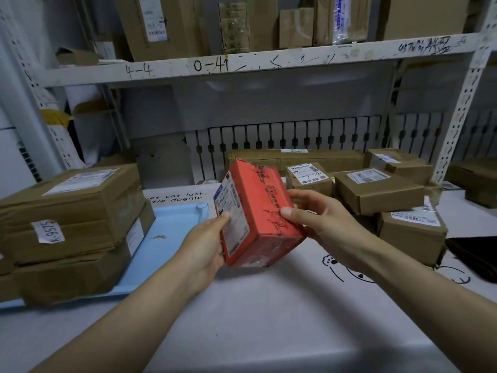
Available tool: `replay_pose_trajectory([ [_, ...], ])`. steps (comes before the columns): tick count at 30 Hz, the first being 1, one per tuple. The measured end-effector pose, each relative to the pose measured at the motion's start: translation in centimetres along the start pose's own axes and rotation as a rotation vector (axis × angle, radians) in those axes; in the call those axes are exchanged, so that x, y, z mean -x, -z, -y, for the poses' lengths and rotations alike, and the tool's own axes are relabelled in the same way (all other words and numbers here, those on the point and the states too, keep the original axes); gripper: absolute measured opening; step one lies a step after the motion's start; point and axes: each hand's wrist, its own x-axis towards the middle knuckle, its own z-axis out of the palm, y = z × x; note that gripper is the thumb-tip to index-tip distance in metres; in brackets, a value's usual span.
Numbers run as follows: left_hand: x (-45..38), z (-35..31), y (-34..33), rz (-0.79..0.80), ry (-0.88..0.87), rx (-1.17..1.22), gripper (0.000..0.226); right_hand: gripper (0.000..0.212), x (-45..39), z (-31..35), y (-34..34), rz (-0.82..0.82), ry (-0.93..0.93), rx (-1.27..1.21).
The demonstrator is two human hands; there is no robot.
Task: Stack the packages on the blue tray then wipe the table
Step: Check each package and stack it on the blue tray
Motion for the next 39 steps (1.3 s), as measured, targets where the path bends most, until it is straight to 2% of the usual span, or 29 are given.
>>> replay_pose_trajectory([
  [5, 0.0, 0.0, 0.0, 0.013, 0.026, -0.033, 0.041, 0.047, -0.2, 0.2, -0.5, 0.038, 0.004, -0.121],
  [10, 0.0, 0.0, 0.2, 0.006, 0.025, -0.046, 0.042, 0.043, -0.1, 0.3, -0.9, 0.022, 0.016, -0.127],
  [13, -0.1, 0.0, 0.3, -0.008, 0.029, -0.048, 0.041, 0.040, 0.0, 0.5, -1.2, -0.022, 0.072, -0.044],
  [17, 0.0, -0.2, 0.5, -0.018, 0.079, -0.042, 0.035, 0.018, 0.2, 1.0, -1.8, -0.074, 0.127, 0.103],
  [19, -0.1, -0.3, 0.5, -0.034, 0.091, -0.023, 0.028, 0.015, 0.1, 1.3, -1.9, -0.080, 0.120, 0.173],
  [22, 0.1, -0.4, 0.3, -0.054, 0.084, -0.031, 0.023, 0.034, 0.1, 1.7, -2.0, -0.067, 0.059, 0.264],
  [25, 0.3, -0.3, 0.2, -0.077, 0.048, -0.046, 0.030, 0.056, -0.1, 1.8, -1.8, -0.082, -0.025, 0.335],
  [30, 0.5, -0.6, 0.2, -0.070, -0.031, -0.078, 0.031, 0.078, -0.7, 1.4, -1.7, -0.065, -0.163, 0.340],
  [36, 0.5, -1.0, 0.1, -0.075, -0.104, -0.182, 0.033, 0.075, -0.2, 1.3, -1.9, -0.040, -0.335, 0.232],
  [39, 0.6, -1.1, 0.0, -0.081, -0.148, -0.228, 0.028, 0.060, -0.2, 1.0, -1.9, -0.040, -0.396, 0.138],
])
